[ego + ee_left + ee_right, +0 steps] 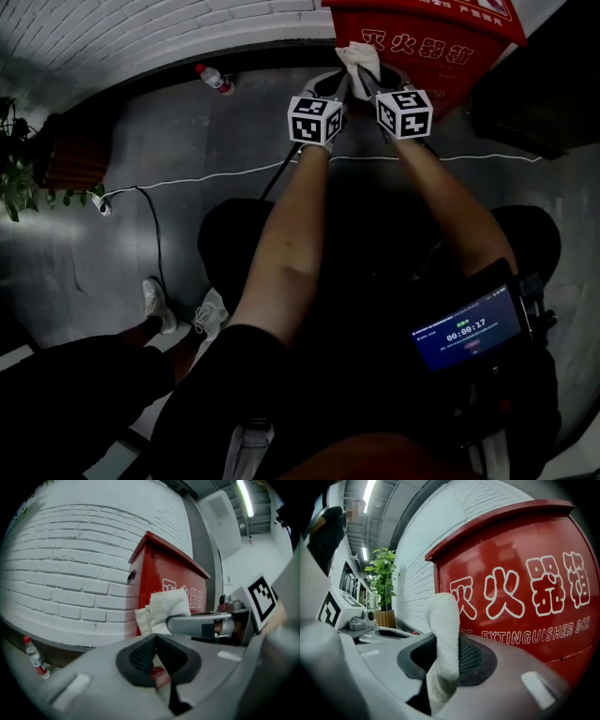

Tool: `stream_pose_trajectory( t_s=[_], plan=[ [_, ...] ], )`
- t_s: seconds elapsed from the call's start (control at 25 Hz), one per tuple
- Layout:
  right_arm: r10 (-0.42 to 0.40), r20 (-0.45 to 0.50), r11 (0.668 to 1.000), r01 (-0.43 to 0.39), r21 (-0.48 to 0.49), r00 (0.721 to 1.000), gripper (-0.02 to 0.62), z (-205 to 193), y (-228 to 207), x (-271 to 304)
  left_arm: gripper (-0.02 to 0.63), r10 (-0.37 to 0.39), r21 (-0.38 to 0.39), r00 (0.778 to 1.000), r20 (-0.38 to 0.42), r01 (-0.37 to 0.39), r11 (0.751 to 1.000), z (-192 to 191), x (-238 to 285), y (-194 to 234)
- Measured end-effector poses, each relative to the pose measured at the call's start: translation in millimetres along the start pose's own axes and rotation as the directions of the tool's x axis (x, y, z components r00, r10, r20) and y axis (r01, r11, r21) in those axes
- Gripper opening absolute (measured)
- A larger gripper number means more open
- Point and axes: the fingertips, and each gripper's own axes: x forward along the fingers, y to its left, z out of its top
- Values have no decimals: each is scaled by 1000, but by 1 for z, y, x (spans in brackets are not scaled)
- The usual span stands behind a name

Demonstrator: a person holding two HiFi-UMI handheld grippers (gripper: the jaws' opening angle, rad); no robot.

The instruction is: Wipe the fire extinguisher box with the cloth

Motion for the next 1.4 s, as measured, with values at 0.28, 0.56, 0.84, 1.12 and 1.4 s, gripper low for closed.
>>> stream_pose_trajectory(
  t_s=[0.28,0.56,0.84,1.12,1.4],
  plan=[
    [-61,-17,998,61,-7,998,104,-1,-16,-5,2,-40,-8,999,32,40,999,9,16,-14],
    [-149,-17,989,149,10,989,104,-3,-61,-40,2,-100,-1,994,33,100,995,8,33,-43],
    [-248,-18,968,249,21,969,104,-3,-114,-84,2,-147,20,989,32,146,989,11,49,-77],
    [-343,-18,937,343,63,939,104,1,-163,-134,2,-223,40,974,31,222,974,16,66,-126],
    [-413,-5,907,412,85,911,106,0,-201,-170,2,-275,82,961,-8,275,958,-1,68,-148]
  ],
)
